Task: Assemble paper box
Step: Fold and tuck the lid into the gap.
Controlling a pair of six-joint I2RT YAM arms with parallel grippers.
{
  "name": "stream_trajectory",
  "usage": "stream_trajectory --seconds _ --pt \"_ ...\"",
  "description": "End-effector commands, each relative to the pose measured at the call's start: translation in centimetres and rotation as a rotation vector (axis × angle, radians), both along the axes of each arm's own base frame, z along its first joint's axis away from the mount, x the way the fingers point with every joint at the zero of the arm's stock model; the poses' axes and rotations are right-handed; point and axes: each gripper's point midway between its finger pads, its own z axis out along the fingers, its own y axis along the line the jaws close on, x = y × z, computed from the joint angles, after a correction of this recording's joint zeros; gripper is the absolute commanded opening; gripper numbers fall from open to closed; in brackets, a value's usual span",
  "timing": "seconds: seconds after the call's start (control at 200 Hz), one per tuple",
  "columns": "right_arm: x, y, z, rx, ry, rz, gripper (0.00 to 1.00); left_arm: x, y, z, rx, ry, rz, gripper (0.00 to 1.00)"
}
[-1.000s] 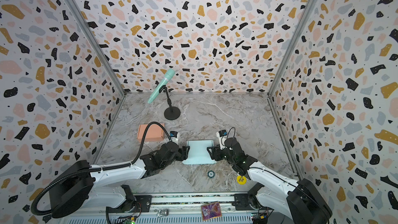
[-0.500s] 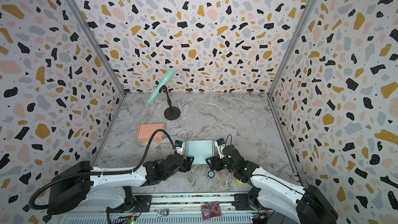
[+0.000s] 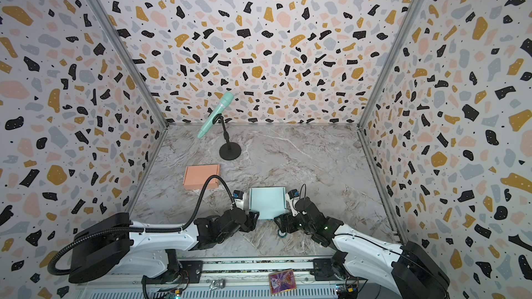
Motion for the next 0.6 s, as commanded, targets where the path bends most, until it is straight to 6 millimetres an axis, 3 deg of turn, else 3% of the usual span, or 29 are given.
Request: stream_trajectory --seconds 0.0,0.596 --pt "-0.1 0.6 0.3 0.025 0.000 0.001 0.80 -0.2 -1.0 0.1 -0.049 -0.005 -0.010 0.71" --pt "-0.7 2.4 1.2 0.060 -0.007 0.035 0.78 -1.1 -2.3 0.6 -0.125 0.004 -0.022 0.65"
